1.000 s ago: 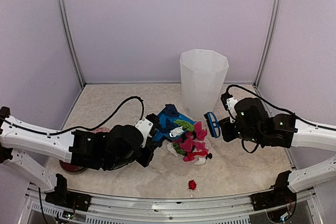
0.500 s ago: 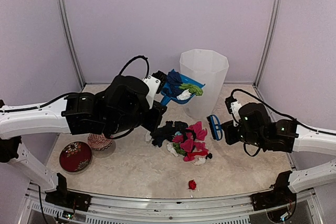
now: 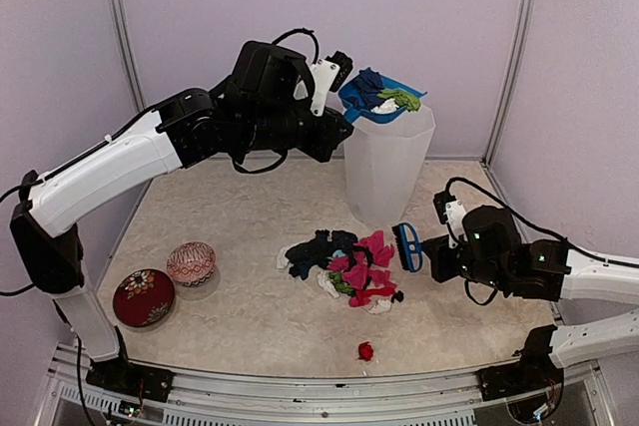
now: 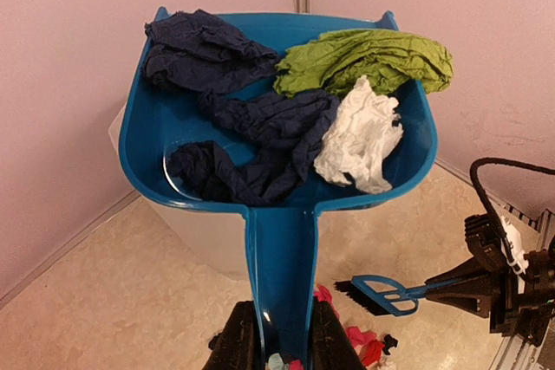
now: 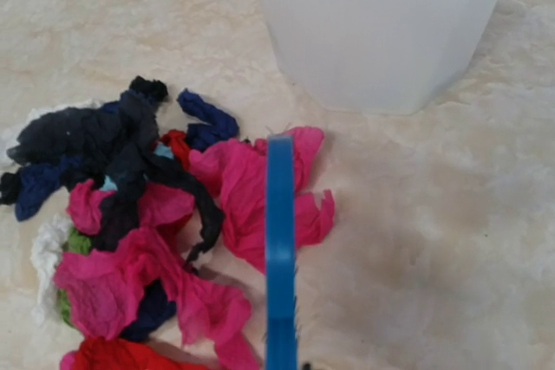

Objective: Sweep away the paper scraps from the table
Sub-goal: Dump the paper scraps in the dustpan into the trash bin.

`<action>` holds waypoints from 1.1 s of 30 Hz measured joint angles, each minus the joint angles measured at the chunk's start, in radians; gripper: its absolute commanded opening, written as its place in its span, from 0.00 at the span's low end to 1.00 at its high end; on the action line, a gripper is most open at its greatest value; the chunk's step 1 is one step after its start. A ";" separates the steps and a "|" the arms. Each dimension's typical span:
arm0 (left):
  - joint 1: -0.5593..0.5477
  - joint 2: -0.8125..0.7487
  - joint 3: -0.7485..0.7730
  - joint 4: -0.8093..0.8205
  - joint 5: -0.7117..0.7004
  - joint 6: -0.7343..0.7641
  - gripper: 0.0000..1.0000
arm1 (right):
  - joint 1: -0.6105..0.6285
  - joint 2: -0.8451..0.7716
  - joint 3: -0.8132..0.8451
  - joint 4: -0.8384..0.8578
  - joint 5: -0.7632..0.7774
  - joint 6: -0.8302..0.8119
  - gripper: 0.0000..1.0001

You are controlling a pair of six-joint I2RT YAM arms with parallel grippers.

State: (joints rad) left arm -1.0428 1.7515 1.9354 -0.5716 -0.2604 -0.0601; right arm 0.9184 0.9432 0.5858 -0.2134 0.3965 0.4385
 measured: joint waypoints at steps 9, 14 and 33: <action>0.111 0.285 0.348 -0.049 0.299 0.027 0.00 | -0.001 -0.072 -0.039 0.027 -0.021 0.002 0.00; 0.177 0.350 0.380 -0.032 0.518 -0.033 0.00 | -0.001 -0.112 -0.063 0.031 -0.031 0.018 0.00; 0.318 0.411 0.145 0.713 1.190 -0.786 0.00 | -0.004 -0.173 -0.122 0.055 -0.056 0.056 0.00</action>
State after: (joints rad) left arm -0.7250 2.1628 2.0808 0.1413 0.9295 -0.8459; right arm 0.9142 0.7704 0.4637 -0.1589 0.3408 0.4950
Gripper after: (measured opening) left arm 0.136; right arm 0.037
